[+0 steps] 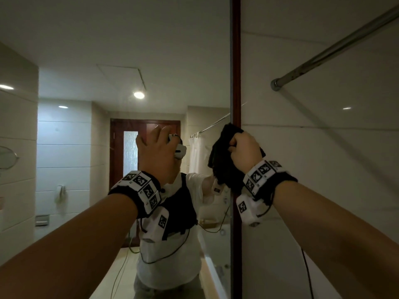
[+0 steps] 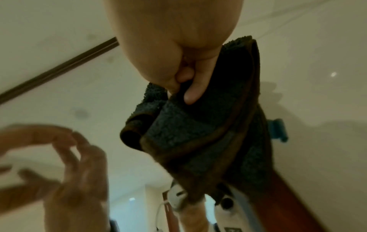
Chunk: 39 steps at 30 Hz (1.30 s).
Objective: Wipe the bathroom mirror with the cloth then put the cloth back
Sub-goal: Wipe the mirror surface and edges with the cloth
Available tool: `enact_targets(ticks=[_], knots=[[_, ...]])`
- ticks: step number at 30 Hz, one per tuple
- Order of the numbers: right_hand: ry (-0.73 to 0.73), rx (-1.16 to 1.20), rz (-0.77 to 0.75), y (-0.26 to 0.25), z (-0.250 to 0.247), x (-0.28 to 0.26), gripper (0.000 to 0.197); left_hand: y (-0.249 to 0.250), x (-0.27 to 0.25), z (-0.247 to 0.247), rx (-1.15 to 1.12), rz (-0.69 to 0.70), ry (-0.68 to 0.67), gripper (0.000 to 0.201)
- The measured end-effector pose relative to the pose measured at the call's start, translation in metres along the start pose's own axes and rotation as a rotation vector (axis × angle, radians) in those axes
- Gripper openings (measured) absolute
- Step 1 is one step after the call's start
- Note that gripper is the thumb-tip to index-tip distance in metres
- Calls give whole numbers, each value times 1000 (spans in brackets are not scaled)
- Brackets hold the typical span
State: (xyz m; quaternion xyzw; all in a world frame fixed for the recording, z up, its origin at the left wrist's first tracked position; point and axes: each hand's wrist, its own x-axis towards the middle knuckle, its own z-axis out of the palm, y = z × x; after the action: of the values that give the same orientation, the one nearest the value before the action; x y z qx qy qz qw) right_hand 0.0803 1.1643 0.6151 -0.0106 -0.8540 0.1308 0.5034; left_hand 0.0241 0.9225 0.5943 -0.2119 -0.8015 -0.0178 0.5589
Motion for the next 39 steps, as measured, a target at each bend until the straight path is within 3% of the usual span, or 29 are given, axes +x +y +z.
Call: enact_targets(ticks=[8,20,25,29,36,39], knots=[[-8,-15,-13,4,4,-10,11,-6,6,5,55,11,-3,53],[247,82,86,-35,-47,117,17,-12,25,12,94,12,11,81],[170,71,112,-31,-46,128,27,-10,25,13,91,13,26,77],[200,66,110,-32,-46,118,19,-8,21,10,68,4,26,72],[61,37,53,-18,-26,55,17,2,19,4,28,-41,-39,66],[3,8,6,-9,-16,28,17,13,10,1,-7,-43,6,52]])
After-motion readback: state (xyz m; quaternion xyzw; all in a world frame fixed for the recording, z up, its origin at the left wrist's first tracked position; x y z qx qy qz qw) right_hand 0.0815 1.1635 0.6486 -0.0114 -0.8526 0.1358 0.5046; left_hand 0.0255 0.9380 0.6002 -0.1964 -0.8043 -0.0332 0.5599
